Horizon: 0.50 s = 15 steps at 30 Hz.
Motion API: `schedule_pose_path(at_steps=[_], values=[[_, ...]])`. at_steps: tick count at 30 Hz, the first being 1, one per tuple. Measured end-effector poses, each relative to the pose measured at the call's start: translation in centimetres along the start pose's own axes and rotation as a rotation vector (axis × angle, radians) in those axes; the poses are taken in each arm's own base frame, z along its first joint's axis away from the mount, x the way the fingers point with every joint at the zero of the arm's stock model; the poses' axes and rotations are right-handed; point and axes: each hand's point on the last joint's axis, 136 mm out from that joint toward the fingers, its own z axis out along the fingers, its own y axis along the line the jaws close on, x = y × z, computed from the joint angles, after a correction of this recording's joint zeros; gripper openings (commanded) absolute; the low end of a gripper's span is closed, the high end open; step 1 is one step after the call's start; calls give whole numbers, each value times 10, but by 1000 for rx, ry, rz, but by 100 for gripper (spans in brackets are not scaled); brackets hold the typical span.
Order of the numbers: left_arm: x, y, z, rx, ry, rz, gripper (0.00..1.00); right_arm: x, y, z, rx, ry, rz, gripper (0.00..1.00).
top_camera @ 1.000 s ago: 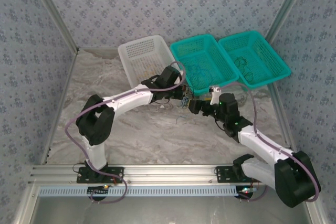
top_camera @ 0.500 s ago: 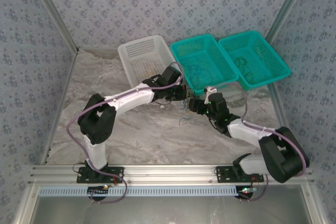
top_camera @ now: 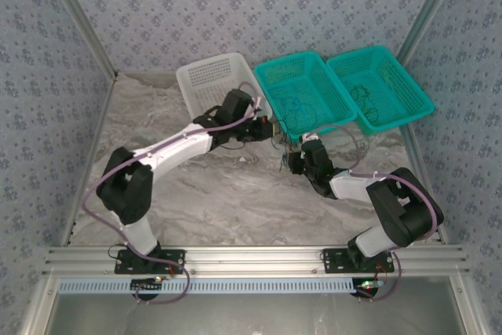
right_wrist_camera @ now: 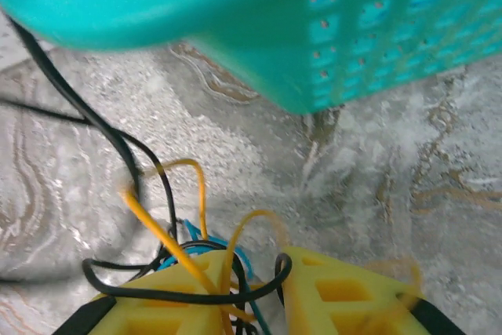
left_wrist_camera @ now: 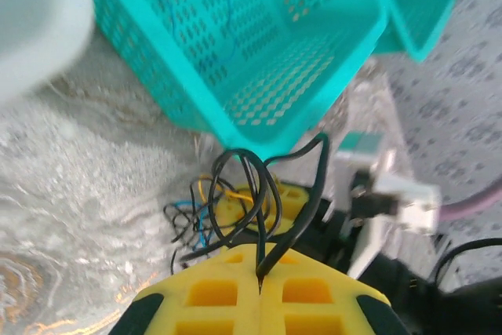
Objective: Untangle the cables
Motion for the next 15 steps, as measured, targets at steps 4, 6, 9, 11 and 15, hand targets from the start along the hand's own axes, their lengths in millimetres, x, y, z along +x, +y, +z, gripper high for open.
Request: schedule_pose_path(at_steps=[4, 6, 9, 11, 15], values=[[-26, -4, -29, 37, -78, 5, 0, 13, -9, -1, 43, 50, 3, 17], [-35, -6, -41, 46, -111, 14, 0, 22, -16, -2, 73, 81, 10, 13], [-44, -5, -52, 45, -139, 19, 0, 32, -27, -7, 126, 117, 23, 8], [-48, 0, -56, 34, -153, 15, 0, 32, -33, -12, 157, 120, 40, 7], [-46, 12, -58, 9, -147, 2, 0, 27, -39, -20, 171, 108, 72, 20]])
